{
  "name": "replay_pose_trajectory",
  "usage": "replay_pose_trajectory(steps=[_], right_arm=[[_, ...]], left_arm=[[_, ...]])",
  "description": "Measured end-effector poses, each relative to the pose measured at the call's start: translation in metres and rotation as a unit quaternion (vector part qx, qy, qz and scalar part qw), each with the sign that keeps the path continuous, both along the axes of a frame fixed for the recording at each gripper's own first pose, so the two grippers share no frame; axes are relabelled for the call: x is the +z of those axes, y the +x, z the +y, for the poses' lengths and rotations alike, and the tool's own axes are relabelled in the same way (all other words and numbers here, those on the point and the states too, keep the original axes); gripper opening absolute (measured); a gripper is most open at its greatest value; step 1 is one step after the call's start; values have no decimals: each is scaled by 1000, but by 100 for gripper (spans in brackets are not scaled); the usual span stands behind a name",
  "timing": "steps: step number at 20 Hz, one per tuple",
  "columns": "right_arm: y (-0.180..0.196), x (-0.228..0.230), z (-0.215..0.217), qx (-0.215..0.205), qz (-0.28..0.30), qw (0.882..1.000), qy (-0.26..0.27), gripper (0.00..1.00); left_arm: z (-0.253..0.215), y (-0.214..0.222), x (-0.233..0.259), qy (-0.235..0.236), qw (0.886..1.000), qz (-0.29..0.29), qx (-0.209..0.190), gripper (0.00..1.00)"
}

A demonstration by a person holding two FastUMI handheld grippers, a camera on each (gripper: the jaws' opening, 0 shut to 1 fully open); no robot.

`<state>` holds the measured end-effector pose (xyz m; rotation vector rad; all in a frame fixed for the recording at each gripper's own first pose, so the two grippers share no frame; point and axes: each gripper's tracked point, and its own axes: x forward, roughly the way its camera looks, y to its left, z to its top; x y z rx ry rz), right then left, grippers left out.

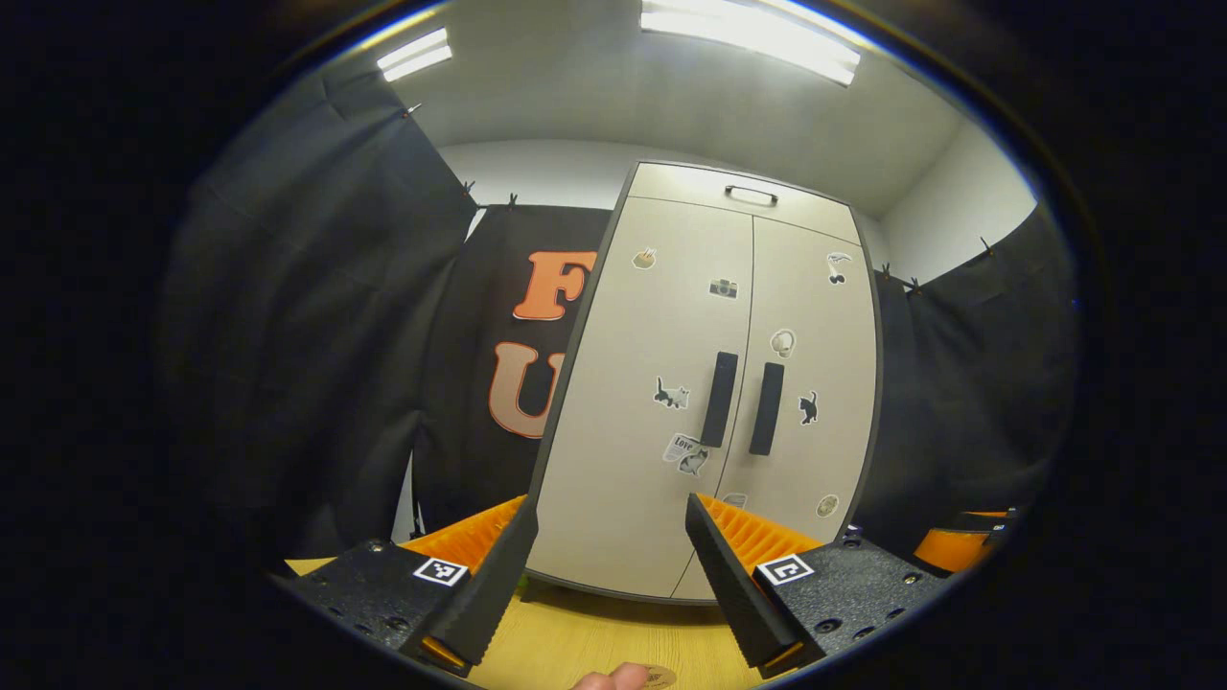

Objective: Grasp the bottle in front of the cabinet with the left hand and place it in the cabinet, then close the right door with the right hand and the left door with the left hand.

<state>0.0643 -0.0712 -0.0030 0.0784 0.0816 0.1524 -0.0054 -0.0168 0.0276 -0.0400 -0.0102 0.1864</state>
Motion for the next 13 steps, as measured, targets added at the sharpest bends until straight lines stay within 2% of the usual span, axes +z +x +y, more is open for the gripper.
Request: replay_pose_trajectory(steps=[13], right_arm=[[2,-2,0,-2,5,1000,0,96]], left_arm=[[-2,2,-5,3,1000,7,-7,94]])
